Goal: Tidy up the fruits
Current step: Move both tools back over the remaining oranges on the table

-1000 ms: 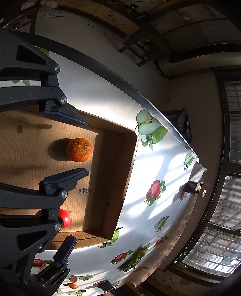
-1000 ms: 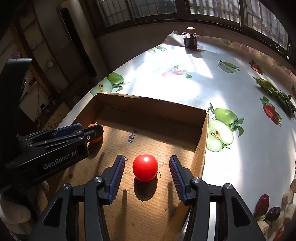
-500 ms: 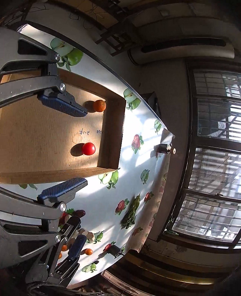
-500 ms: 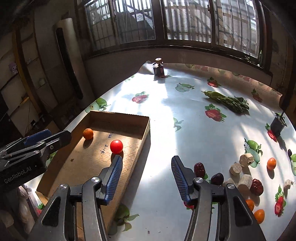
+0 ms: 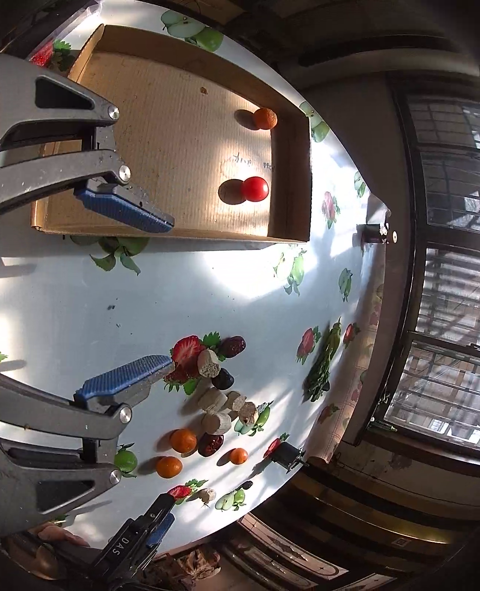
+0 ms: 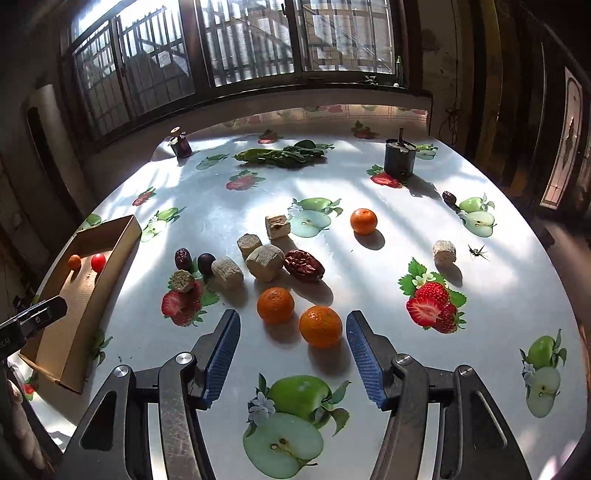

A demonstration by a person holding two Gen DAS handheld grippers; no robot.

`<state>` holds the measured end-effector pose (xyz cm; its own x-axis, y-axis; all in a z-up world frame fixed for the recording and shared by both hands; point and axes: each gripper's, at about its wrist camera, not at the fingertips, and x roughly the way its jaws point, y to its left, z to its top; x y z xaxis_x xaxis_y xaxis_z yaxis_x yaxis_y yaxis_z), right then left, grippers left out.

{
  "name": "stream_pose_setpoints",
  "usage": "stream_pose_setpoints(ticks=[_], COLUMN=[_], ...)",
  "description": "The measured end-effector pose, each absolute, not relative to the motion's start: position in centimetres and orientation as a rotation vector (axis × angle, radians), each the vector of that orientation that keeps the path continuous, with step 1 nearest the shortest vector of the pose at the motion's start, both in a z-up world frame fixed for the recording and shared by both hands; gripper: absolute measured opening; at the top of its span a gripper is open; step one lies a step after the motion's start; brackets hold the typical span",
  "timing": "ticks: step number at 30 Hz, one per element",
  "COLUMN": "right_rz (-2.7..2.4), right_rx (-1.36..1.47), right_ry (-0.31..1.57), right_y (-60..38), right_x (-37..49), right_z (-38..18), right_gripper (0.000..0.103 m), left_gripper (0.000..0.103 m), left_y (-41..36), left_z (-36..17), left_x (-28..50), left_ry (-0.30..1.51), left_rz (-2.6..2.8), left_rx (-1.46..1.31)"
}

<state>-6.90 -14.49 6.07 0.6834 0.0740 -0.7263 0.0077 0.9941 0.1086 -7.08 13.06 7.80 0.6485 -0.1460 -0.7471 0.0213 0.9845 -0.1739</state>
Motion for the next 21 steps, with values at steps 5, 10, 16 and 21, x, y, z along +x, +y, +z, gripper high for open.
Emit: stream_pose_setpoints(ticks=[5,10,16,21], right_rz=[-0.009,-0.015,-0.001,-0.072], right_rx=[0.108,0.125,0.108,0.165], right_ry=[0.853,0.87,0.87,0.858], right_y=[-18.4,-20.2,-20.2,-23.2], right_x=[-7.2,-6.1,-5.0,-4.6], right_z=[4.7,4.4,3.9,3.6], right_gripper=[0.064,0.064,0.064,0.064], left_gripper=[0.068,0.068,0.068,0.064], left_y=[9.9,6.6,2.7,0.0], left_z=[6.5,5.7,5.4,5.1], left_x=[-6.2,-5.1,-3.9,-2.7], left_ry=[0.898,0.909,0.894,0.891], left_rz=[-0.141,-0.2,-0.321,-0.386], left_rx=[-0.087,-0.031,0.003,0.024])
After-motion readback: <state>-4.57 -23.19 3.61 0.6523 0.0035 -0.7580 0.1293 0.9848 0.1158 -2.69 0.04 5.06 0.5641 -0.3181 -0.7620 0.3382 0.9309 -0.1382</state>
